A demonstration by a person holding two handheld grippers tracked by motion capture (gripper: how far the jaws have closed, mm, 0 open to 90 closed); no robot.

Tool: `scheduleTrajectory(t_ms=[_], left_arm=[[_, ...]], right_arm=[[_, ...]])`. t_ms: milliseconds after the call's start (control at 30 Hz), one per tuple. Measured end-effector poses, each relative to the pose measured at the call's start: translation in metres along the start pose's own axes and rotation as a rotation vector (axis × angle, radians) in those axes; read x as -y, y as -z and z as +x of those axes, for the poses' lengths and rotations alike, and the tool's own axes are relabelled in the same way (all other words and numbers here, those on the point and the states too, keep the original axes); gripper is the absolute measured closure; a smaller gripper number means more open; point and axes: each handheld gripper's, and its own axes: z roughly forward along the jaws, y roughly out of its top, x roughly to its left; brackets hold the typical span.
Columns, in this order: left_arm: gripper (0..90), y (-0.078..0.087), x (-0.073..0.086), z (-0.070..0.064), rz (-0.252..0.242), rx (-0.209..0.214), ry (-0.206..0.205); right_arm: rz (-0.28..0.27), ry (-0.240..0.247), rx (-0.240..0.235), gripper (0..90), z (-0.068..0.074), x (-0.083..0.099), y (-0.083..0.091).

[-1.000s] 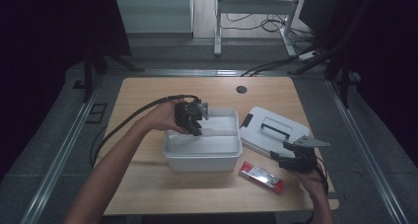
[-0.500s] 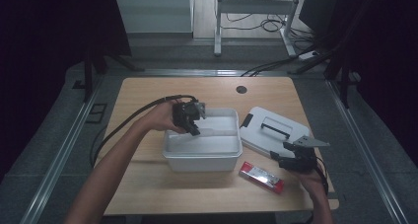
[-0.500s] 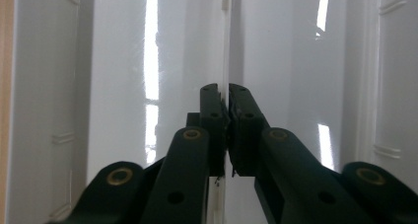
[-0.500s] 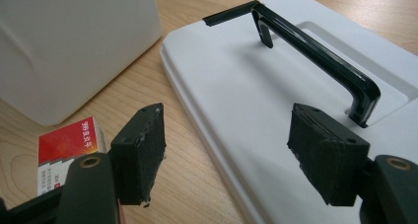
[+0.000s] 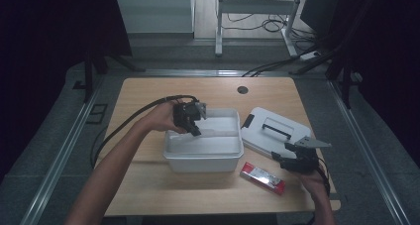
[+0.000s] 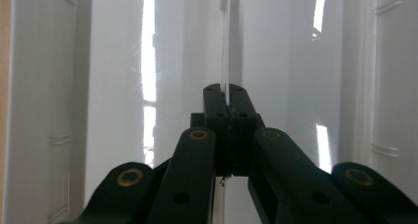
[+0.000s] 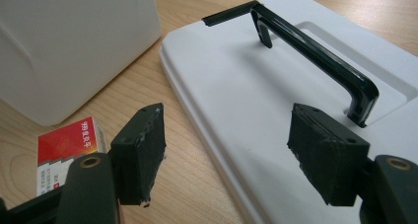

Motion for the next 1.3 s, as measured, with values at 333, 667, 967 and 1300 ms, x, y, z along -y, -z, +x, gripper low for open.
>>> scheduleTrajectory(t_ms=[333, 667, 967, 1300], left_arm=[[89.8, 0.000, 0.000, 0.000, -0.003, 0.001, 0.000], [89.8, -0.001, 0.000, -0.002, -0.012, -0.008, 0.001], [89.9, 0.003, 0.000, -0.004, -0.034, -0.024, -0.001], [90.0, 0.023, 0.005, -0.004, -0.132, -0.048, 0.020]], right_arm=[[0.000, -0.002, 0.002, 30.3, 0.000, 0.000, 0.000], [-0.003, -0.005, 0.003, 30.3, -0.001, 0.000, 0.001], [-0.008, -0.008, 0.006, 30.3, -0.001, 0.000, 0.004], [-0.014, -0.006, 0.013, 30.3, -0.002, 0.000, 0.005]])
